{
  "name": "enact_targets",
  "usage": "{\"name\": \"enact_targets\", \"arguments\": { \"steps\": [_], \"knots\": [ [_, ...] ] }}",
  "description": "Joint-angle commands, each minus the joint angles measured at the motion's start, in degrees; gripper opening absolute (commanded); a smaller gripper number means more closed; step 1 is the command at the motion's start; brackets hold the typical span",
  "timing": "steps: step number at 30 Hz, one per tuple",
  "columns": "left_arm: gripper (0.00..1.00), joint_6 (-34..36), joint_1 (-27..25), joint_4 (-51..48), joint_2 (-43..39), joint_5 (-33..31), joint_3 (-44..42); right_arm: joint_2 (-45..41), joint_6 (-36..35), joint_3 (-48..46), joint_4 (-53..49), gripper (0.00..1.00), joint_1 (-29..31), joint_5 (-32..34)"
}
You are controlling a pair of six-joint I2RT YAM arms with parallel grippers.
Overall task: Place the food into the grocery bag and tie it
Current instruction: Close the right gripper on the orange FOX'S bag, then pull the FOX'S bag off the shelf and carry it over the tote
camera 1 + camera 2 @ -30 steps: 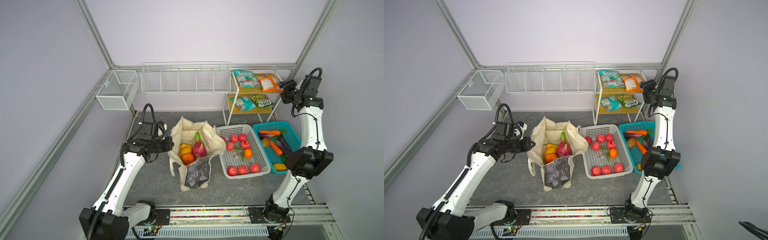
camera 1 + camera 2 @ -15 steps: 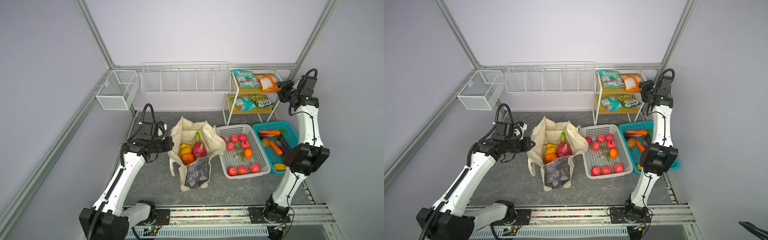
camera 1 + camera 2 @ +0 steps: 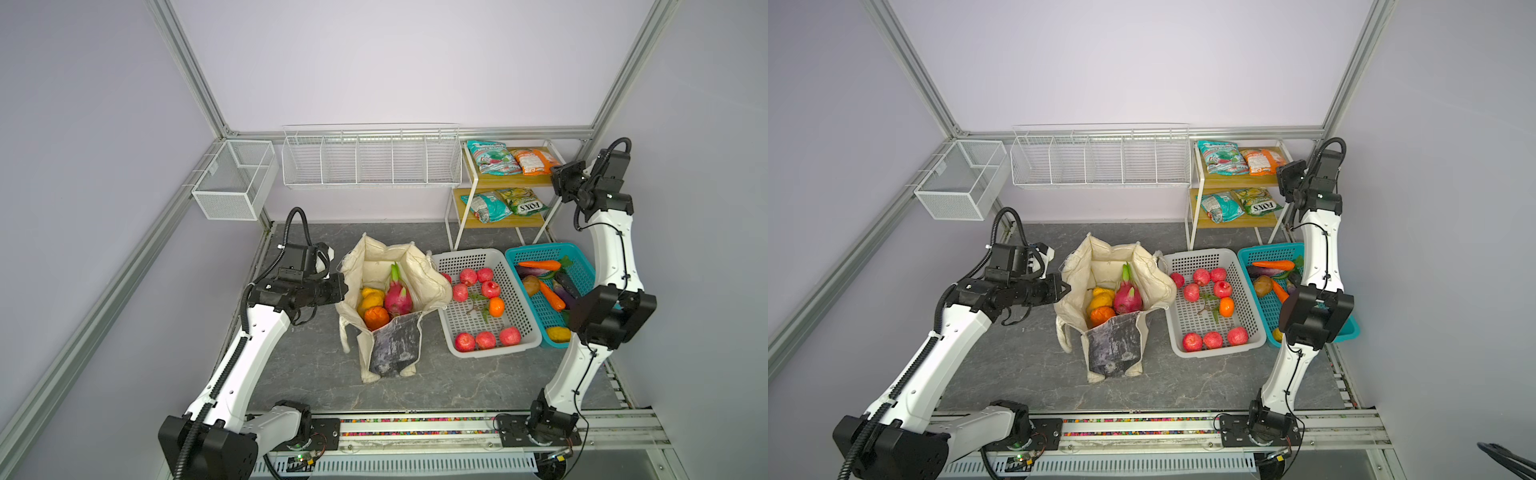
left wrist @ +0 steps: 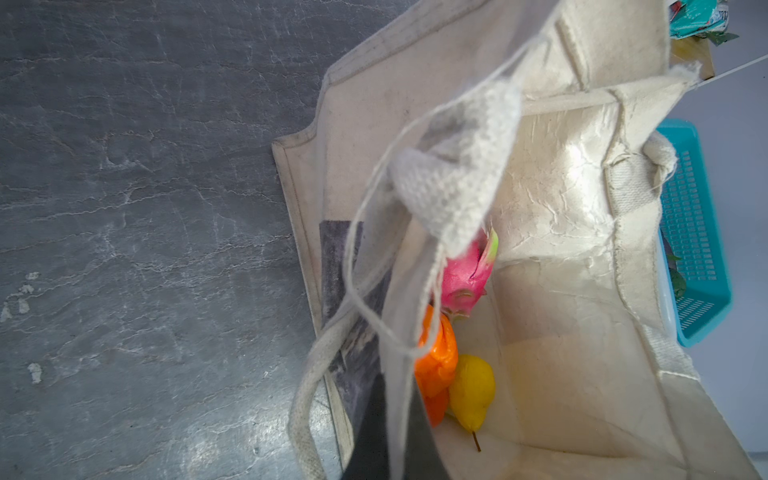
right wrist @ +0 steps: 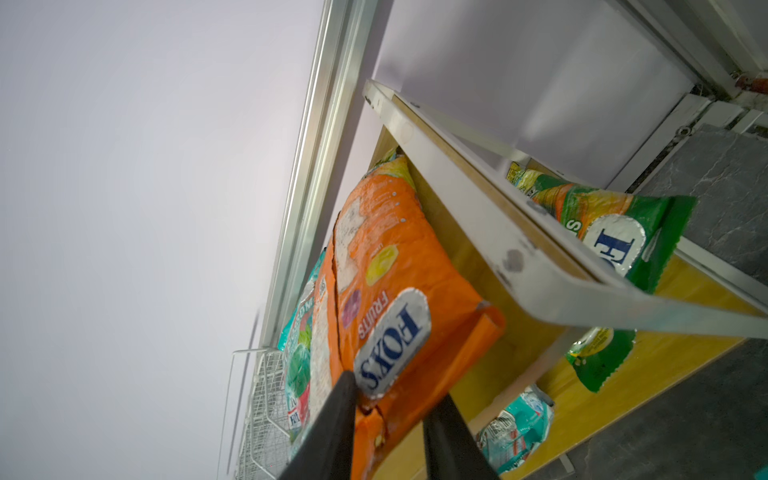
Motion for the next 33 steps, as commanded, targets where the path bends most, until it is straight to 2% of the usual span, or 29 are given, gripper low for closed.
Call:
{"name": "enact_targets", "arguments": {
  "steps": [1, 7, 15, 23, 28, 33],
  "knots": [
    [0.0, 0.98, 0.44, 1.34, -0.71, -0.26, -0.49, 1.45, 1.06, 1.0, 1.99, 0.22, 0.44, -0.32],
    [0.0, 0.91, 0.62, 1.42, -0.82, -0.11, -0.54, 0.33, 2.16, -1.01, 4.5, 0.07, 0.5, -0.65],
    [0.0, 0.62, 0.7, 1.36, -1.33, 0.33, -0.59, -7.94, 1.89, -5.53, 7.9, 0.07, 0.86, 0.59],
    [0.0, -0.06, 0.79, 1.98, -2.25, 0.59, -0.67, -15.11, -1.39, -3.9, 5.0, 0.07, 0.91, 3.01],
    [0.0, -0.93, 0.79, 2.78, -2.01, 1.12, -1.44, -16.86, -1.36, -2.47, 3.29, 0.07, 1.29, 1.45],
    [0.0, -1.56, 0.79, 3.04, -2.38, 1.26, -2.08, -22.07, -2.59, -5.51, 2.45, 0.07, 1.79, 0.83]
  ]
}}
